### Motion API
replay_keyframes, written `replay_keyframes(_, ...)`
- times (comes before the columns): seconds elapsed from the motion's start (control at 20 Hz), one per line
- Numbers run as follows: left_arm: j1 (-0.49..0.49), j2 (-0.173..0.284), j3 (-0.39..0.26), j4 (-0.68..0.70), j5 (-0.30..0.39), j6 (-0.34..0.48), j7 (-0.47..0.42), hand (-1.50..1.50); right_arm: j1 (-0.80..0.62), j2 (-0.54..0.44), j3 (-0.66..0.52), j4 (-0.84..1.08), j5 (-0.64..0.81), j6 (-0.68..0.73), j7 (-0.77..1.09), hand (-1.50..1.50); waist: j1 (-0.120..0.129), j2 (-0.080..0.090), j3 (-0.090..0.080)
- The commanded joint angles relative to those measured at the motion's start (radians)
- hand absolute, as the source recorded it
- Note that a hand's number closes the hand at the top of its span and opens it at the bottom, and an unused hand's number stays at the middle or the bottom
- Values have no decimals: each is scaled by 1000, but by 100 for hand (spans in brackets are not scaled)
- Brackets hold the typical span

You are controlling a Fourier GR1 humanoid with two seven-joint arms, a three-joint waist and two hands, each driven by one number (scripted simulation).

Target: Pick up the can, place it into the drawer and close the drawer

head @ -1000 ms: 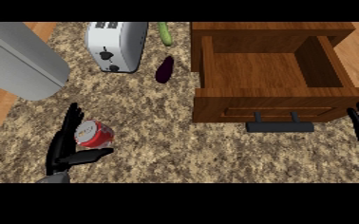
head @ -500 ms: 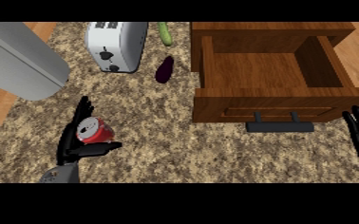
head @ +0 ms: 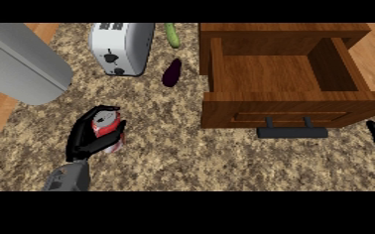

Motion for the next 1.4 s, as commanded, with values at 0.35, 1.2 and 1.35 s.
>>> replay_keyframes(0.35,16,-35,-35,-142,52,-1,77,150,-37,-14,-21,-40,-26,-13,72,-150,2,0,0)
replay_keyframes(1.2,-121,-58,-131,-426,-1,150,331,150,-35,9,14,18,24,-47,-23,-150,3,0,0)
replay_keyframes(1.35,-180,-85,-183,-485,-46,201,434,150,-18,-13,-11,-48,-20,-33,30,-150,0,-1,0)
